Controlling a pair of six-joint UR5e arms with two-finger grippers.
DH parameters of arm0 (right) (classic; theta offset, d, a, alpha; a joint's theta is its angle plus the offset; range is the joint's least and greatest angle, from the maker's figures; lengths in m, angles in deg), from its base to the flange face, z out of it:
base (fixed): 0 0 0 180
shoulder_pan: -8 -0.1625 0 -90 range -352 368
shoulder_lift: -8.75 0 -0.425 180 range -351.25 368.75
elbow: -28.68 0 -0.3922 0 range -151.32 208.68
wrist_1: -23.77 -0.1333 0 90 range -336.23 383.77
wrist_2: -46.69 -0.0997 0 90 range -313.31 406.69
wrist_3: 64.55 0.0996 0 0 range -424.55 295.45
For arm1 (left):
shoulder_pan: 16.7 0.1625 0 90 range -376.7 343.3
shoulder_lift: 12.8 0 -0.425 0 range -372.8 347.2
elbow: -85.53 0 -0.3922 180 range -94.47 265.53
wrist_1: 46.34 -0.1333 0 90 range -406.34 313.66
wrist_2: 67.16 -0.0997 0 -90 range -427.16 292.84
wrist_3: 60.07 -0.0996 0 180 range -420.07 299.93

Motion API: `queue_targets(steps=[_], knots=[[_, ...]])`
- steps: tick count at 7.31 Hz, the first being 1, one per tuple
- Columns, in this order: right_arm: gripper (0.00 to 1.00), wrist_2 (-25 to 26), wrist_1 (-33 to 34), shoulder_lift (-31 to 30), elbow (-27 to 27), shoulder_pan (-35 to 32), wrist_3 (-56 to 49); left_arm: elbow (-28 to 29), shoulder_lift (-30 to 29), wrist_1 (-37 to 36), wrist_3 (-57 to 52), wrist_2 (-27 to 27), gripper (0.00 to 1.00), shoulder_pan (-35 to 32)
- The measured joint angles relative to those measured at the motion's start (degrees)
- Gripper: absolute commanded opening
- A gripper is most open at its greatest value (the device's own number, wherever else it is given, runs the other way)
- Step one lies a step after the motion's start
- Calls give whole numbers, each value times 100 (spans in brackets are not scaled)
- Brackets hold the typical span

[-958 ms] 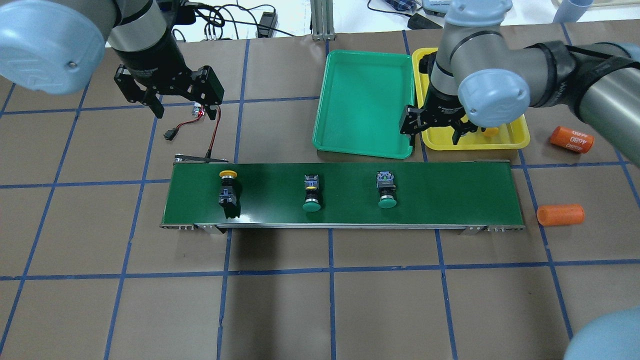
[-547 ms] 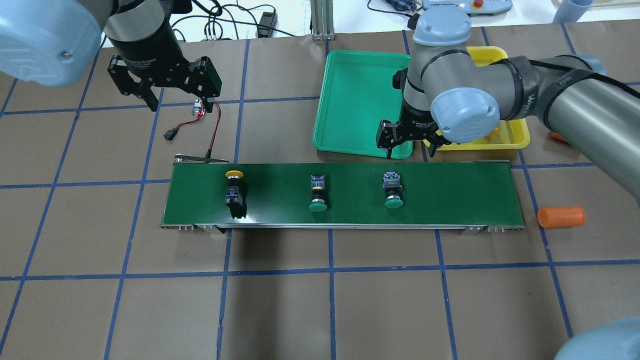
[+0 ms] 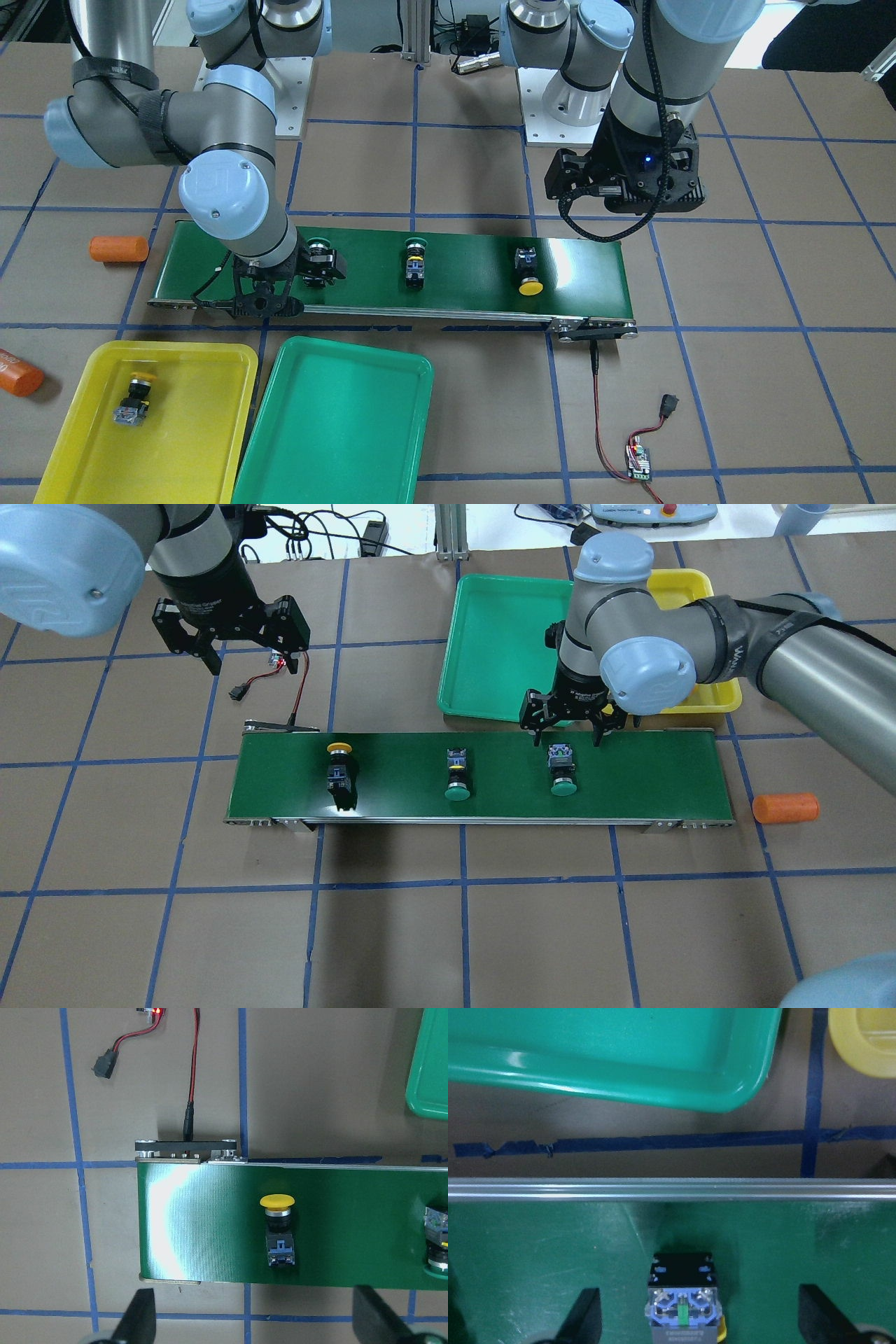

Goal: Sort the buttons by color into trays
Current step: 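Reach the right gripper to the belt and grasp a green-capped button, then carry the green-capped button into the green tray and open the right gripper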

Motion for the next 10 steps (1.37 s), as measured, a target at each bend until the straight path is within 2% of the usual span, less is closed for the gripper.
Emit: queue_targets(steps=[1, 2, 6, 8, 10], knots=[[25, 37, -2, -23, -141, 18, -7, -69, 4, 95, 10, -11, 100, 11], [0, 63, -15, -30, -219, 30, -6, -90, -47, 77, 61, -16, 100, 19], [0, 350, -13, -76, -157, 45, -33, -195, -217, -218, 286, -28, 100, 15], [0, 446, 63, 6, 553, 67, -32, -195, -190, -238, 310, -21, 100, 28], [0, 447, 184, 471, 1437, 77, 8, -134, -165, -245, 341, -15, 100, 50]])
